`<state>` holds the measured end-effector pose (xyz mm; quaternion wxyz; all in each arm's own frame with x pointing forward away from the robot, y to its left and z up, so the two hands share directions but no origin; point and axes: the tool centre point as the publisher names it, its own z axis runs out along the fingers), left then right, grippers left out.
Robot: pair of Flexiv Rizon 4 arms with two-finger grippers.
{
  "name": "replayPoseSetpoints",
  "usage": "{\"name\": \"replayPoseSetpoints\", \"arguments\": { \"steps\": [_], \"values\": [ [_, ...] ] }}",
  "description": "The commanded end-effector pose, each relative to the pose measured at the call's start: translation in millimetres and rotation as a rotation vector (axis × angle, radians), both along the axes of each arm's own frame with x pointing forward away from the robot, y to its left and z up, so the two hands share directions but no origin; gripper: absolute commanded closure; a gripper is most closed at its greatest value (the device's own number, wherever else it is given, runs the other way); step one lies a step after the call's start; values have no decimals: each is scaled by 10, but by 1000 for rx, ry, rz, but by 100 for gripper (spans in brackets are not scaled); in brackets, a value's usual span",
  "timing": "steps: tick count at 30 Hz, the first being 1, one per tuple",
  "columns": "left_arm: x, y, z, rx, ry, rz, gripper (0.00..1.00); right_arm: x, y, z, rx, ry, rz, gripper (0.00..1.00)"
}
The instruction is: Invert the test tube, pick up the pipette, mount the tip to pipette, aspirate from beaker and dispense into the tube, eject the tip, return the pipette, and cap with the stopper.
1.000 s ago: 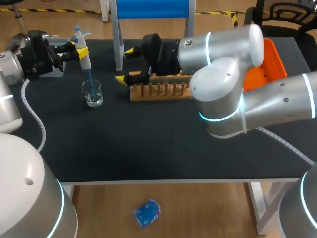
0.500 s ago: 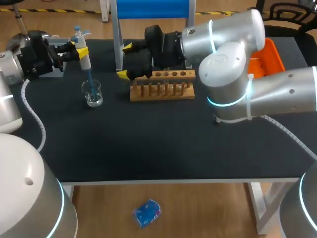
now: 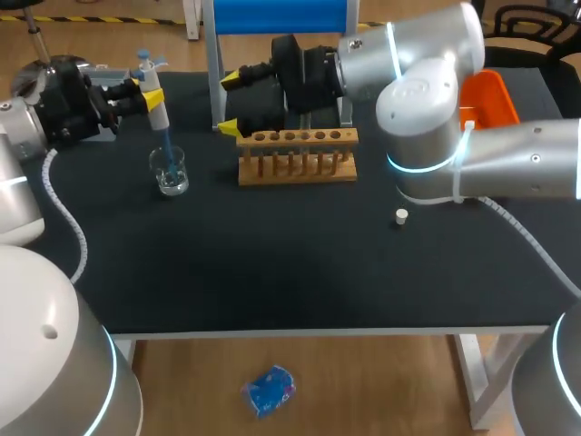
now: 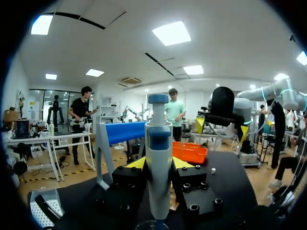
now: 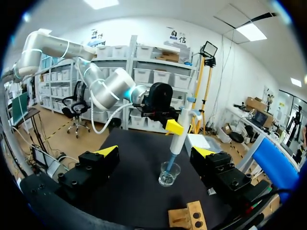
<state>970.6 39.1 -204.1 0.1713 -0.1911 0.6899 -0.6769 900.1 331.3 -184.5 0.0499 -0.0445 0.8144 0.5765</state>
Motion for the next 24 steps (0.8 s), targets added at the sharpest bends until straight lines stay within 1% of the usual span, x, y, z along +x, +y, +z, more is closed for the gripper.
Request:
{"name": "replayPoseSetpoints", "arguments": {
  "steps": [1, 6, 11, 15, 18, 20, 24],
  "values": [
    [10, -8, -7, 0, -1, 1, 100, 23, -8, 46, 5, -7, 9, 0],
    [10, -8, -7, 0, -1, 1, 100, 82, 45, 110, 40, -27, 43, 0],
    [10, -8, -7, 0, -1, 1, 100, 180, 145, 198, 58, -48, 83, 0],
    [10, -8, -7, 0, -1, 1, 100, 209, 207, 274, 70, -55, 121, 0],
    [10, -8, -7, 0, -1, 1, 100, 233, 254, 320, 75, -45, 141, 0],
    [10, -8, -7, 0, -1, 1, 100, 256, 281, 346, 78, -21, 150, 0],
    [10, -8, -7, 0, -1, 1, 100, 321, 328, 381, 53, 31, 158, 0]
  ]
}}
